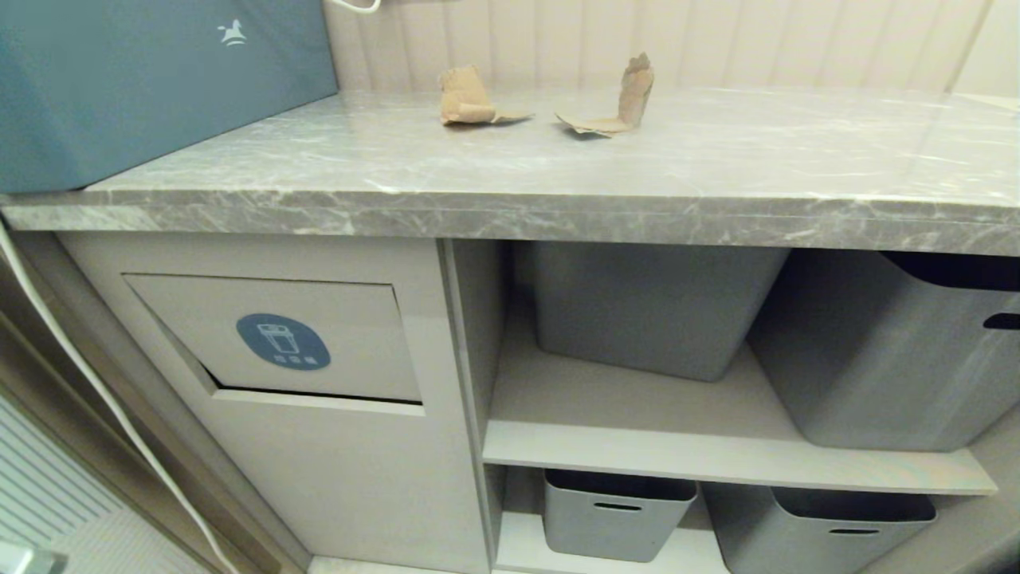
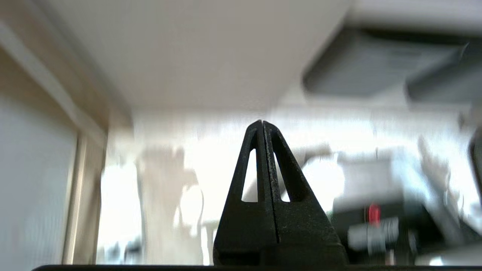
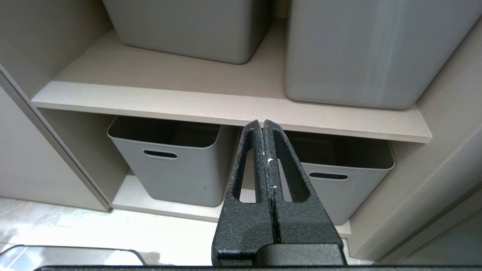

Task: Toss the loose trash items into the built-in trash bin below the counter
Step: Pick up the garbage

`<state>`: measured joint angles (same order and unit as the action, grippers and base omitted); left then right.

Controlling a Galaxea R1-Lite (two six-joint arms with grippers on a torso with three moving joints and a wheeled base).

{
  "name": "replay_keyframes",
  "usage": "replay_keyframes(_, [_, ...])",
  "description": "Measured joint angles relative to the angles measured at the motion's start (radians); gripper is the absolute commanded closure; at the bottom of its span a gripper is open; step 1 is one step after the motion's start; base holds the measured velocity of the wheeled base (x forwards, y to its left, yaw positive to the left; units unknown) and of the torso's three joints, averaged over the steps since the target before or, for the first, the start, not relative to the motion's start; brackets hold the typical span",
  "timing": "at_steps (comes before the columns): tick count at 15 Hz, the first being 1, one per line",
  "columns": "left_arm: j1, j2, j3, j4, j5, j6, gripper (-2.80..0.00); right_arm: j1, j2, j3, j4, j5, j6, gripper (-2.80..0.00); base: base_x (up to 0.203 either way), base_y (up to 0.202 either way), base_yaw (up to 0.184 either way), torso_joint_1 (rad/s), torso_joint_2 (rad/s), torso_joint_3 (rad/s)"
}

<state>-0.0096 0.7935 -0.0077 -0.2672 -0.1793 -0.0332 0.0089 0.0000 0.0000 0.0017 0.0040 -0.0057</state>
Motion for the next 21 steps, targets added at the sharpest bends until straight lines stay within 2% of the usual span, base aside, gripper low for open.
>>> replay_keyframes(2, [-0.001, -0.117, -0.009, 0.193, 0.098, 0.0, 0.0, 0.0, 0.0, 0.0, 0.0, 0.0, 0.0, 0.0, 0.0, 0.0, 0.0, 0.0, 0.0, 0.0])
replay_keyframes(4, [-0.003, -0.22, -0.01, 0.255, 0.168, 0.009, 0.0, 0.0, 0.0, 0.0, 0.0, 0.002, -0.007, 0.0, 0.0, 0.0, 0.0, 0.0, 0.0, 0.0])
replay_keyframes(8, [-0.05, -0.44, -0.001, 0.222, 0.172, 0.062, 0.0, 0.0, 0.0, 0.0, 0.0, 0.002, -0.002, 0.0, 0.0, 0.0, 0.0, 0.0, 0.0, 0.0])
replay_keyframes(9, [-0.059, -0.467, 0.002, 0.205, 0.191, 0.076, 0.0, 0.0, 0.0, 0.0, 0.0, 0.002, -0.003, 0.0, 0.0, 0.0, 0.0, 0.0, 0.0, 0.0])
replay_keyframes(10, [-0.055, -0.484, 0.004, 0.207, 0.194, 0.085, 0.0, 0.0, 0.0, 0.0, 0.0, 0.002, -0.003, 0.0, 0.0, 0.0, 0.0, 0.0, 0.0, 0.0])
replay_keyframes(13, [0.028, -0.526, 0.0, 0.281, 0.179, 0.103, 0.0, 0.0, 0.0, 0.0, 0.0, 0.002, -0.002, 0.0, 0.0, 0.0, 0.0, 0.0, 0.0, 0.0])
replay_keyframes(16, [0.023, -0.62, -0.006, 0.302, 0.162, 0.11, 0.0, 0.0, 0.0, 0.0, 0.0, 0.003, -0.011, 0.0, 0.0, 0.0, 0.0, 0.0, 0.0, 0.0])
replay_keyframes(19, [0.01, -0.741, 0.002, 0.276, 0.162, 0.111, 0.0, 0.0, 0.0, 0.0, 0.002, 0.006, -0.024, 0.0, 0.0, 0.0, 0.0, 0.032, -0.11, -0.071])
replay_keyframes(21, [0.006, -0.772, 0.005, 0.269, 0.162, 0.115, 0.0, 0.0, 0.0, 0.0, 0.0, 0.009, -0.062, 0.0, 0.0, 0.0, 0.0, 0.045, -0.23, -0.266])
